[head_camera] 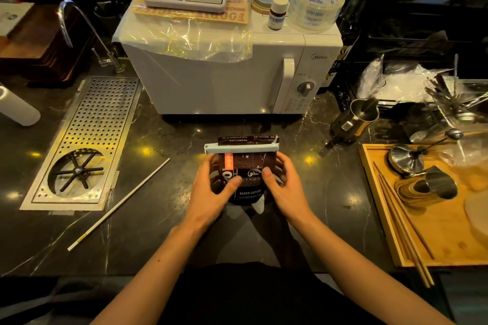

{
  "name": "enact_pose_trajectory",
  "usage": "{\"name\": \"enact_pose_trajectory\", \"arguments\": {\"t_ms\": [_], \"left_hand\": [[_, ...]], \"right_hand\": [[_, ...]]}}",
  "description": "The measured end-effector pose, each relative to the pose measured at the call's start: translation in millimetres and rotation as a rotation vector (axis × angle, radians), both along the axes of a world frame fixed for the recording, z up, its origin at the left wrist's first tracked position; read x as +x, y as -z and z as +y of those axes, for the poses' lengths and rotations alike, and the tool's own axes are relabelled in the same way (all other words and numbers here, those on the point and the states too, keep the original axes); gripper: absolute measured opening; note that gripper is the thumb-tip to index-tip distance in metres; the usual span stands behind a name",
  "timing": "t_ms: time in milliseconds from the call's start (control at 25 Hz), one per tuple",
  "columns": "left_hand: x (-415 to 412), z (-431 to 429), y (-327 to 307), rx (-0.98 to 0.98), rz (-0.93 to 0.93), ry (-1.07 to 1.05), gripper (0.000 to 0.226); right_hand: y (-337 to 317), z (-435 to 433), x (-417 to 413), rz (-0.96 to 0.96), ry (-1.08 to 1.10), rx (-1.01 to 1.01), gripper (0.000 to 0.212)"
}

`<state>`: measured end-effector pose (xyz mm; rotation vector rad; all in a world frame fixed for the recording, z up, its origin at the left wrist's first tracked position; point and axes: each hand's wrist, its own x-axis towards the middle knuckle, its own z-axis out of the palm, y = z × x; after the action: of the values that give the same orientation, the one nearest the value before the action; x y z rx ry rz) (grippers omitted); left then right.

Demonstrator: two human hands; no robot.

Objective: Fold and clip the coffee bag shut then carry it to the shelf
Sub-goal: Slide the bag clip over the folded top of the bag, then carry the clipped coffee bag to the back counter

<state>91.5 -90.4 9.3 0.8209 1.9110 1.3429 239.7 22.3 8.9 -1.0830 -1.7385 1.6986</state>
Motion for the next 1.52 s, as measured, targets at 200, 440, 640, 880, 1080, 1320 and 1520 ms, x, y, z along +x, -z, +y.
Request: {"name": "enact_pose_trajectory", "arguments": {"t_ms": [200, 440, 640, 880, 1080, 1320, 1520], "left_hand": [[-4.0, -7.4, 16.2, -0.068, 0.124, 0.038, 0.082], [-4.5, -0.4, 16.3, -0.047, 0.124, 0.000, 0.075], [-11.1, 7.5, -1.2, -0.003, 0.109, -0.038, 0.075], [-26.2, 16.2, -42.7, 0.082, 0.147, -0.007, 0.078], [-38.7, 22.3, -74.1, 0.175, 0.145, 0.078, 0.080], [-21.9, 26.6, -98.5, 0.283, 0.102, 0.289, 0.080], [31.8, 27.9, -117.8, 0.342, 0.121, 0.458, 0.083]], "right_hand": [[15.7, -6.0, 11.8, -0.076, -0.034, 0.062, 0.066], [20.7, -7.2, -1.2, -0.090, 0.043, 0.094, 0.068], [0.2, -0.8, -13.0, -0.060, 0.078, 0.169, 0.063], [-42.5, -4.7, -25.6, -0.008, 0.185, 0.265, 0.061], [-74.4, -19.2, -32.2, 0.028, 0.339, 0.312, 0.062], [-94.7, -50.1, -9.0, -0.006, 0.589, 0.366, 0.064], [-110.8, -75.6, 50.4, 0.020, 0.767, 0.411, 0.068]]}}
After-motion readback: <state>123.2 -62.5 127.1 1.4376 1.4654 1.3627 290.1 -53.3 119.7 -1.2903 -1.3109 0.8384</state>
